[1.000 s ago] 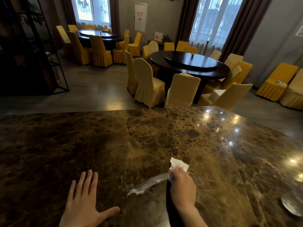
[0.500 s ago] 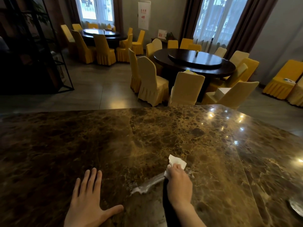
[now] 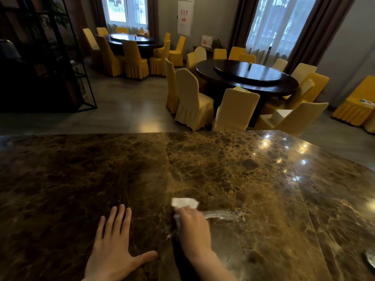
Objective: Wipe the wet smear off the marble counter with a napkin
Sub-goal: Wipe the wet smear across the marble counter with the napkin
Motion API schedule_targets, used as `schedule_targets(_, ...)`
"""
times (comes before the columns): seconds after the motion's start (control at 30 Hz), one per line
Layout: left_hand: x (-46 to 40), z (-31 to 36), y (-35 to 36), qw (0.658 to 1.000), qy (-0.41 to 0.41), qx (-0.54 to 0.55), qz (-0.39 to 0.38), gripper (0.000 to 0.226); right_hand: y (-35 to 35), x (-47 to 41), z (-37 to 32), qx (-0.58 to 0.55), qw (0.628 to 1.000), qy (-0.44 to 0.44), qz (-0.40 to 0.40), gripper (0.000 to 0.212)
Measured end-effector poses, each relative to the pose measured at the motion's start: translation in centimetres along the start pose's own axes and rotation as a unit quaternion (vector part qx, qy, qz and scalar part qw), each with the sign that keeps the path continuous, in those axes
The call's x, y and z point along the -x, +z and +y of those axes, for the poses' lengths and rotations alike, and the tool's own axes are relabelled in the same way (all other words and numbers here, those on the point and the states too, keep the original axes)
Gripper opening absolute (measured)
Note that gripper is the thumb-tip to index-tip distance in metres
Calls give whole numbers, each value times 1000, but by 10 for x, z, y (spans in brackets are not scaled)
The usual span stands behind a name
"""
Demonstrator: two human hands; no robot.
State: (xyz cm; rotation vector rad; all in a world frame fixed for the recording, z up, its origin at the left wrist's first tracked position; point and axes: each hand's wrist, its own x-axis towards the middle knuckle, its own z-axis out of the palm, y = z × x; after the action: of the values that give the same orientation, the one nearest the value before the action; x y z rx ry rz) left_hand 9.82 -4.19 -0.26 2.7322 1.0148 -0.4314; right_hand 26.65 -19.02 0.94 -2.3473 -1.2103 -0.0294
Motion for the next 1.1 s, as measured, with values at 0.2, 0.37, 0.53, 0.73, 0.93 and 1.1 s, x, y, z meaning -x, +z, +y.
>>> schedule_targets(0.2,-1,1,0,1000,-11,-7,3,155,14,19,-17,-19,995,-95,-25,8)
schedule_targets(0.37,1,1,-2,1000,-12,-5,-6,156,-23,8,52,18,995,84,53,6)
schedule_targets(0.53,1,4,-5,1000,-12,-16,-21,156,-10,9,35,21,998,50,33,13)
schedule_targets(0.73,0,5,-11,999,-11,-21,-39,157,1,18,11,23,995,-79,-58,8)
schedule_targets(0.93,-1,7,-12,999,-20,-29,-40,154,-40,5,71,52,994,97,7,4)
schedule_targets(1.1,-1,7,-11,999,-25,-24,-37,156,-58,8,82,-68,983,138,101,11)
